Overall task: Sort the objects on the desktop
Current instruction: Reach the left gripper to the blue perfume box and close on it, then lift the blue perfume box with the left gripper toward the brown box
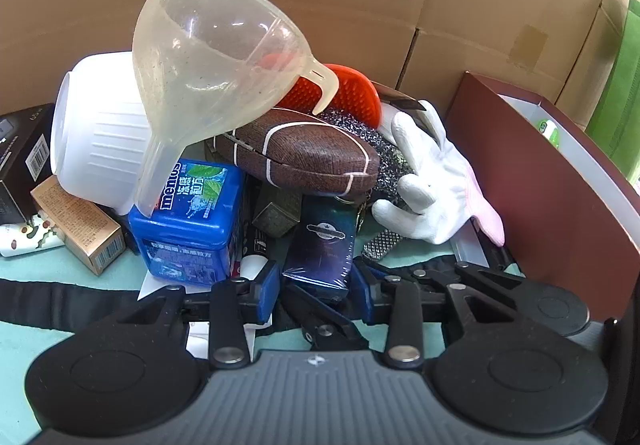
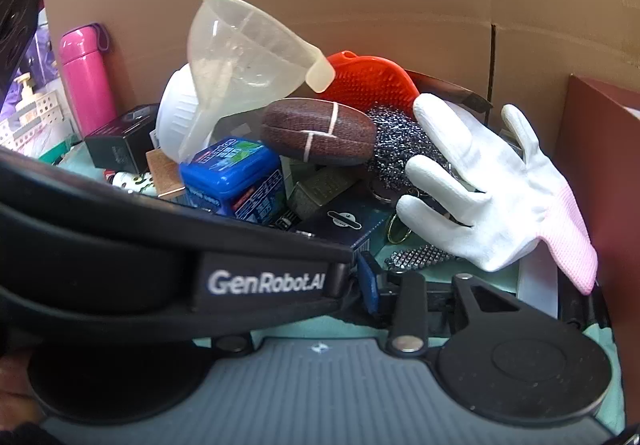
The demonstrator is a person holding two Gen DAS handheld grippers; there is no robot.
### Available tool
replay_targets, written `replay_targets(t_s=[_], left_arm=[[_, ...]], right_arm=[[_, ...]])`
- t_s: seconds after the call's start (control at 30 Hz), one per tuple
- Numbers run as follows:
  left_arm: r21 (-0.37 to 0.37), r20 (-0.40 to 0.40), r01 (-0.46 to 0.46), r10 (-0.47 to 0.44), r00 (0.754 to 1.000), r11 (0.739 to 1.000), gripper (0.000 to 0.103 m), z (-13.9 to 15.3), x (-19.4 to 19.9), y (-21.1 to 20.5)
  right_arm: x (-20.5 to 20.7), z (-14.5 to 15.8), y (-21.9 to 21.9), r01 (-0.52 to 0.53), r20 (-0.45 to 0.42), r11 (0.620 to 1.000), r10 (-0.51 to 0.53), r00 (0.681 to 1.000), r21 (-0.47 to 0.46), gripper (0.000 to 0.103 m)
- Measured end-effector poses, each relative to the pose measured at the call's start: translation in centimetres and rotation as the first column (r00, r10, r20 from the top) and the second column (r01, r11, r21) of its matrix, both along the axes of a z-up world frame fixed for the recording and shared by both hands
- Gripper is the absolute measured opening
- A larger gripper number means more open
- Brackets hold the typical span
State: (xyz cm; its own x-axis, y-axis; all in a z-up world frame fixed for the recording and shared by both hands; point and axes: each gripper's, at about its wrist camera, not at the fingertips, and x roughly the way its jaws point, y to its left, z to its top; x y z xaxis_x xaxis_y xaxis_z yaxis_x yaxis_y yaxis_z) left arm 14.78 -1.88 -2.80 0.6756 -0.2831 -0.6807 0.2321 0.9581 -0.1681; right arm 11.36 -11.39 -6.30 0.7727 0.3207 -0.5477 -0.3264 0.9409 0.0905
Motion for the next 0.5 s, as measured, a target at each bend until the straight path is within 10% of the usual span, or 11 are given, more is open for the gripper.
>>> replay_targets(t_s=[0.5], left_arm=[[-0.054,-0.037,0.025,-0.028,0.999,0.998,0.04,0.2,-7.9,-0.2]], right_arm=[[-8.0,1.6,-0.8,-0.102,0.011,0.992,0.103,0.995,-0.074,0.037]])
